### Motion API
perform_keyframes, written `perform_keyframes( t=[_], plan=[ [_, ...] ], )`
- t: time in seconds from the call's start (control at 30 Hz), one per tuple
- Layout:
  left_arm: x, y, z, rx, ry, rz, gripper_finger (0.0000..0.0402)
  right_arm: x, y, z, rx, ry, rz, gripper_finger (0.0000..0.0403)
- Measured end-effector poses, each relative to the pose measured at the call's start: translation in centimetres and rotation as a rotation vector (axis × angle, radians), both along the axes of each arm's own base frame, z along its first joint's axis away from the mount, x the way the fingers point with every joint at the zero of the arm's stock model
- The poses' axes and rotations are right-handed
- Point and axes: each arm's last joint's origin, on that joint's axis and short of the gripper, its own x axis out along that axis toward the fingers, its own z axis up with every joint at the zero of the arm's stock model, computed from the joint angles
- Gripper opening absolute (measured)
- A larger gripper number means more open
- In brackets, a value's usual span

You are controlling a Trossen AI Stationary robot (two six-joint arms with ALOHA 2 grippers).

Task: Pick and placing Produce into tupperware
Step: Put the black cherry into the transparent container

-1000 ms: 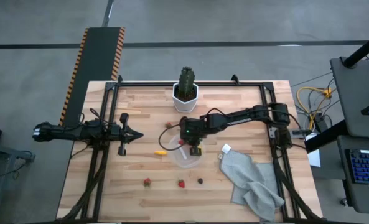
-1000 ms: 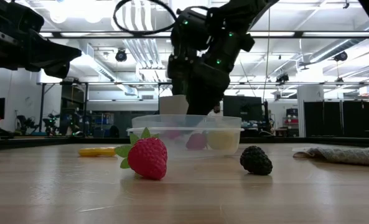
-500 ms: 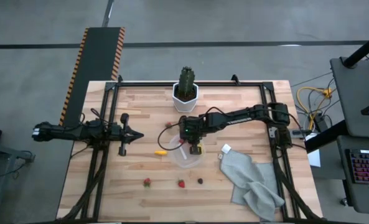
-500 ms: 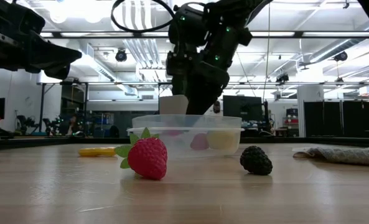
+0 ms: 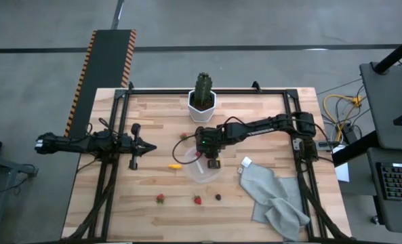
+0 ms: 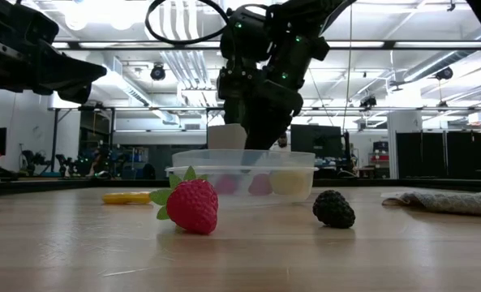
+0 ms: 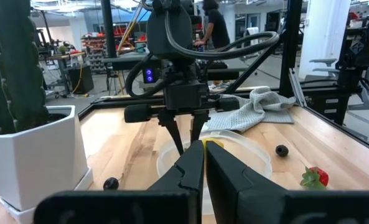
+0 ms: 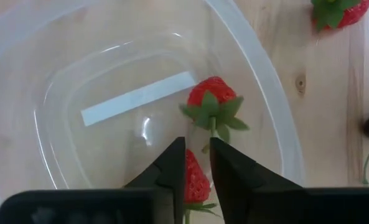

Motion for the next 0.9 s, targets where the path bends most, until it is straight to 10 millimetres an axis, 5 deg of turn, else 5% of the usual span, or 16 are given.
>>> perform_keyframes(
  t=[0.4,0.9],
  plan=[
    [0.0,0.0,0.0,0.0,0.002,0.0,0.0,-0.1,-1.2,6.6,-0.101,-0.234,0.012,0.0104],
    [0.0,0.0,0.0,0.0,0.0,-0.001,0.0,-0.2,-9.3,4.4,-0.087,-0.243,-0.086,0.0217]
  ],
)
